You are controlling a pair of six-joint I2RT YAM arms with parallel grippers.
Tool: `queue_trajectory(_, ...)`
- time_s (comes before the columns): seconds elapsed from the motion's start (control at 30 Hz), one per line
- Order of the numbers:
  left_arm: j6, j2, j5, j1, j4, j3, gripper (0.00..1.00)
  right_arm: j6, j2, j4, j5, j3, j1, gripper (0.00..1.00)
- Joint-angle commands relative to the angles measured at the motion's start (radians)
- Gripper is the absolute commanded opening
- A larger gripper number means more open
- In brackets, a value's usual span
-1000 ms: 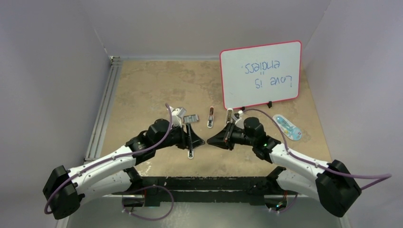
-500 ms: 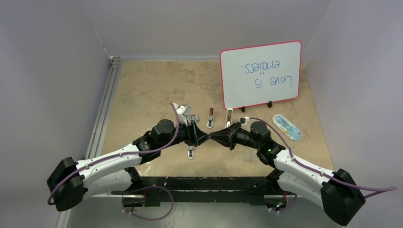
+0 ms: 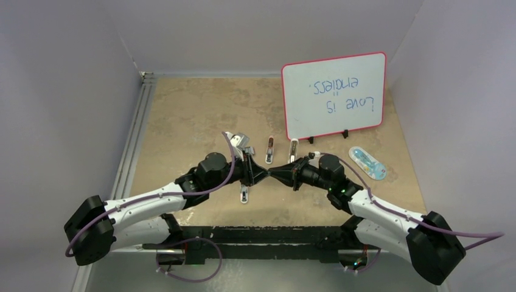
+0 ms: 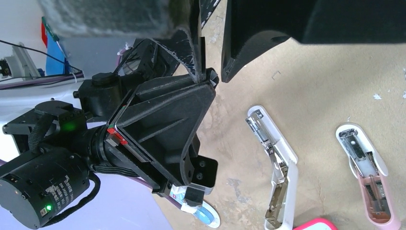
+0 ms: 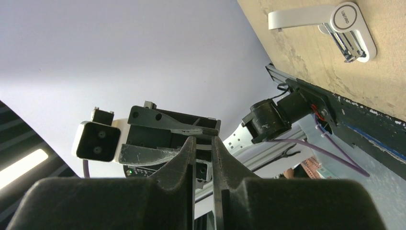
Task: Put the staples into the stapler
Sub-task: Pick up the staple from the center of the board.
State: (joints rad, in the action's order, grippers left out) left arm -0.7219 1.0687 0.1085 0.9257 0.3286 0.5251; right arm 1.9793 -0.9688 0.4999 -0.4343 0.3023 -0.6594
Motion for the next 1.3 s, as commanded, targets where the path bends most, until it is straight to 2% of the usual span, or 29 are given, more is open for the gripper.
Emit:
queue_trajectory(0.0,0.019,0.017,-0.003,0.004,0.101,0.027,0.16,0.017,-0.005,0.076,-0.045,0.013,-0.006,0.15)
queue_trajectory(0.07,0.017,0.017,-0.002,0.005,0.120,0.018,0.18,0.020,-0.007,0.080,-0.047,0.011,-0.007,0.15)
queue_trajectory(0.17,0.019,0.013,0.006,0.005,0.137,0.013,0.32,0.030,-0.004,0.086,-0.047,0.006,-0.006,0.15)
queue_trajectory(0.3,0.024,0.007,0.008,0.005,0.151,0.010,0.35,0.038,-0.002,0.095,-0.047,0.001,-0.008,0.15)
queue_trajectory(0.37,0.025,0.011,0.004,0.006,0.151,0.010,0.33,0.036,-0.003,0.096,-0.049,0.001,-0.006,0.15)
queue_trajectory(0.53,0.027,0.031,0.008,0.007,0.162,0.015,0.14,0.041,-0.008,0.106,-0.056,-0.005,-0.007,0.15)
queue_trajectory(0.63,0.031,0.042,-0.007,0.007,0.141,0.023,0.08,0.041,-0.008,0.107,-0.058,-0.006,-0.006,0.15)
queue_trajectory(0.83,0.030,0.044,-0.042,0.007,0.063,0.041,0.05,0.042,-0.005,0.103,-0.056,-0.009,-0.007,0.17)
queue_trajectory(0.97,0.003,0.042,-0.058,0.007,-0.055,0.080,0.04,0.034,0.008,0.062,-0.041,-0.009,-0.006,0.32)
queue_trajectory(1.1,-0.041,0.049,-0.064,0.005,-0.295,0.168,0.04,0.020,0.070,-0.050,0.005,-0.026,-0.007,0.51)
queue_trajectory(1.27,-0.092,0.065,-0.034,0.005,-0.567,0.224,0.04,0.013,0.200,-0.197,0.089,-0.075,-0.004,0.54)
